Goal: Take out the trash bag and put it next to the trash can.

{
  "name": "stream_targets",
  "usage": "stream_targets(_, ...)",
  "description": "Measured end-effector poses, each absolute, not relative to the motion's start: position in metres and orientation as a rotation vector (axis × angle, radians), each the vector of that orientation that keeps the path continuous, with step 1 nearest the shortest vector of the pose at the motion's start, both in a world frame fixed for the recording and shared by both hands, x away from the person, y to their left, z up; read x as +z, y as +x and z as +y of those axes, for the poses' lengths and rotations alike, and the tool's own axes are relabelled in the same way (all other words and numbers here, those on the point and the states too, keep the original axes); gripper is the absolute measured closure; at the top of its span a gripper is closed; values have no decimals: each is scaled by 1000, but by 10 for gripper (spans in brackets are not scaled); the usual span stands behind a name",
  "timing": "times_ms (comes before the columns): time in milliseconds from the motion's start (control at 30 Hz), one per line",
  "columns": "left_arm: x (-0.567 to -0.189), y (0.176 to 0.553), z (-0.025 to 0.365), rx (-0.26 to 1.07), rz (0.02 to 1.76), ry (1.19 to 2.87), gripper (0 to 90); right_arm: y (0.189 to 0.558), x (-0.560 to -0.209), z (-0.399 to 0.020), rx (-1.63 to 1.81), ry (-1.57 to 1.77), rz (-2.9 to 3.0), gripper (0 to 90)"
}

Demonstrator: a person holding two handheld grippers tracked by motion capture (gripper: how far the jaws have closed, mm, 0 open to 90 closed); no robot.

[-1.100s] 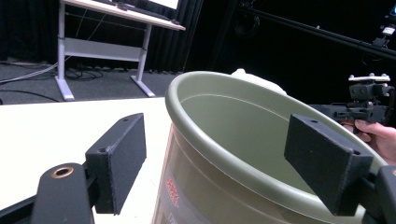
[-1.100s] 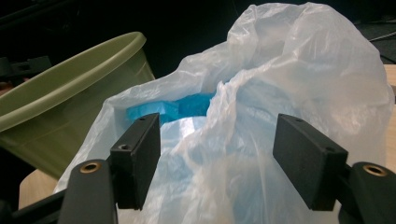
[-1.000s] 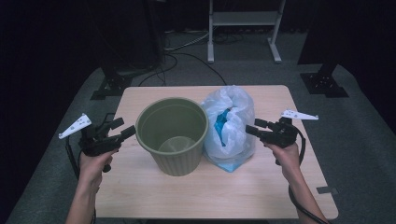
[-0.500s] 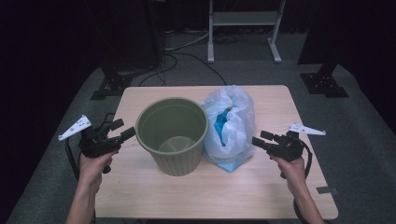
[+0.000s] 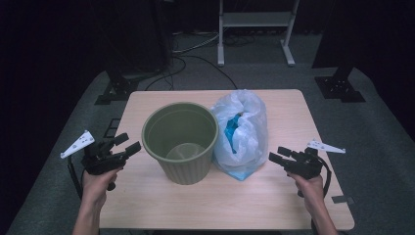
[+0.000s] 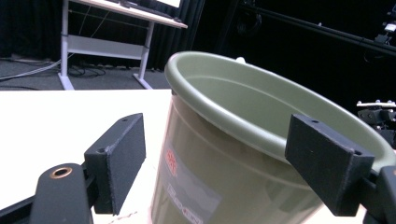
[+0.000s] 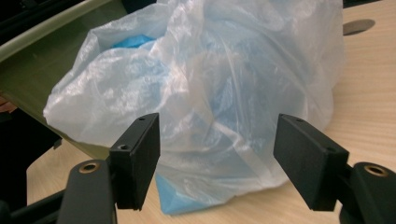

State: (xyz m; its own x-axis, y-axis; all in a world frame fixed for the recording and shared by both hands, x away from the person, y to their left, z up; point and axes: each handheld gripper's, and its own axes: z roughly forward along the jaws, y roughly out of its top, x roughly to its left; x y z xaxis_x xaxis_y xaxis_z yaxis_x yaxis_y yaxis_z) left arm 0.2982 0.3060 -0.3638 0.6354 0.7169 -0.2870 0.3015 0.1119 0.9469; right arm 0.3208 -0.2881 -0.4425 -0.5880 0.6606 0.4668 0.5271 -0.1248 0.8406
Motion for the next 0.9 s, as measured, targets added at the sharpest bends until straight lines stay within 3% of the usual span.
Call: stream_targets(900, -435, 271, 296, 377, 917, 1417, 180, 273, -481, -307, 1871, 1467, 1818, 294)
